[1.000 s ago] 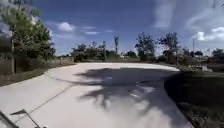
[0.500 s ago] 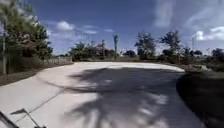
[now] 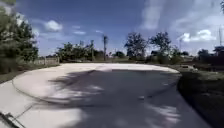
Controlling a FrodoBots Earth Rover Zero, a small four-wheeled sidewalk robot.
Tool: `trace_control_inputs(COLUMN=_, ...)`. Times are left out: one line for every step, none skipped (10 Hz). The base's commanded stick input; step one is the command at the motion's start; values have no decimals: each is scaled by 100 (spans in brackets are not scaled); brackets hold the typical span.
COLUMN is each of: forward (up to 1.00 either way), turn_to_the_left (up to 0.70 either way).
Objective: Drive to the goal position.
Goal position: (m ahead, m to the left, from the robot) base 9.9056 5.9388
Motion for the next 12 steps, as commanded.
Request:
trace_control_inputs(forward=85, turn_to_the_left=0)
trace_control_inputs(forward=85, turn_to_the_left=0)
trace_control_inputs(forward=85, turn_to_the_left=0)
trace_control_inputs(forward=85, turn_to_the_left=0)
trace_control_inputs(forward=85, turn_to_the_left=0)
trace_control_inputs(forward=85, turn_to_the_left=0)
trace_control_inputs(forward=85, turn_to_the_left=0)
trace_control_inputs(forward=85, turn_to_the_left=0)
trace_control_inputs(forward=85, turn_to_the_left=0)
trace_control_inputs(forward=85, turn_to_the_left=0)
trace_control_inputs(forward=85, turn_to_the_left=0)
trace_control_inputs(forward=85, turn_to_the_left=0)
